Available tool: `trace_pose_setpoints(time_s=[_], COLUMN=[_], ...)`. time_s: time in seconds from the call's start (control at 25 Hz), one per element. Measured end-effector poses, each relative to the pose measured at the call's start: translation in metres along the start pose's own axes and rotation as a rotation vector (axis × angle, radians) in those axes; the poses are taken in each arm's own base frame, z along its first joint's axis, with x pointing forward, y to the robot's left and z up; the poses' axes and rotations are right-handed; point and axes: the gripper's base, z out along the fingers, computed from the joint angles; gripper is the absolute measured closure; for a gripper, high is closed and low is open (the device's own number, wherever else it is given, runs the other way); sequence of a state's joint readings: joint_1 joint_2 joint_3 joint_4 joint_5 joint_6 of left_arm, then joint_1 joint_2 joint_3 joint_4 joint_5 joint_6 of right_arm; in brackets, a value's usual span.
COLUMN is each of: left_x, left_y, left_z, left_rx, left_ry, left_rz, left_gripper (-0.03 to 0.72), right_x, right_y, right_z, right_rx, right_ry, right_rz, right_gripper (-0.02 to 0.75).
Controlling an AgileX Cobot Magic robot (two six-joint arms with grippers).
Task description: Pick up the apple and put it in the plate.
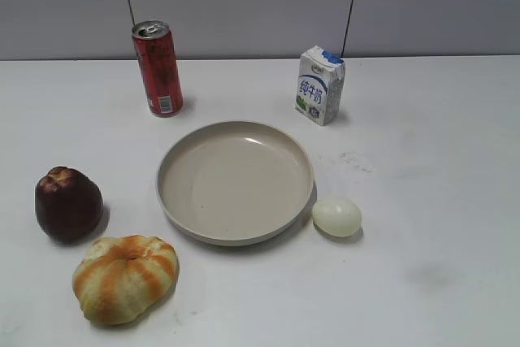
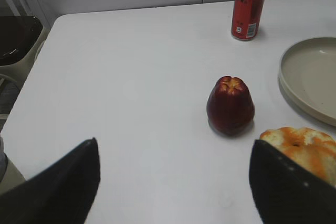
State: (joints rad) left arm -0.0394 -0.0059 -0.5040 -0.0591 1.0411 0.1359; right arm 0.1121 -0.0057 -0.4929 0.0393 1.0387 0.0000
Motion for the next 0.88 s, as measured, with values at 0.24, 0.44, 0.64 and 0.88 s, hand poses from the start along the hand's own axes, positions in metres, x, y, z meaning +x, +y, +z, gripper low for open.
trace_pose_setpoints(time_s=[0.24, 0.44, 0.64, 0.88], left_x=[0.0, 0.0, -0.014, -0.06], left_y=[0.0, 0.0, -0.002, 0.003], left_z=[0.0, 0.0, 0.007, 0.038], left_rx=[0.0, 0.0, 0.046, 0.054], left_ry=[0.0, 0.0, 0.016, -0.008], left_rz=[0.0, 0.0, -0.033, -0.067], left_gripper=[-0.004, 0.006, 0.024, 0.024], right_x=[0.0, 0.0, 0.0, 0.0], right_y=[0.0, 0.0, 0.0, 0.0], right_z=[0.0, 0.0, 0.0, 0.0], right_rx=[0.0, 0.0, 0.0, 0.0], right_ry=[0.0, 0.0, 0.0, 0.0], right_rz=[0.0, 0.0, 0.0, 0.0], right_gripper=[0.153, 0.153, 0.153, 0.153])
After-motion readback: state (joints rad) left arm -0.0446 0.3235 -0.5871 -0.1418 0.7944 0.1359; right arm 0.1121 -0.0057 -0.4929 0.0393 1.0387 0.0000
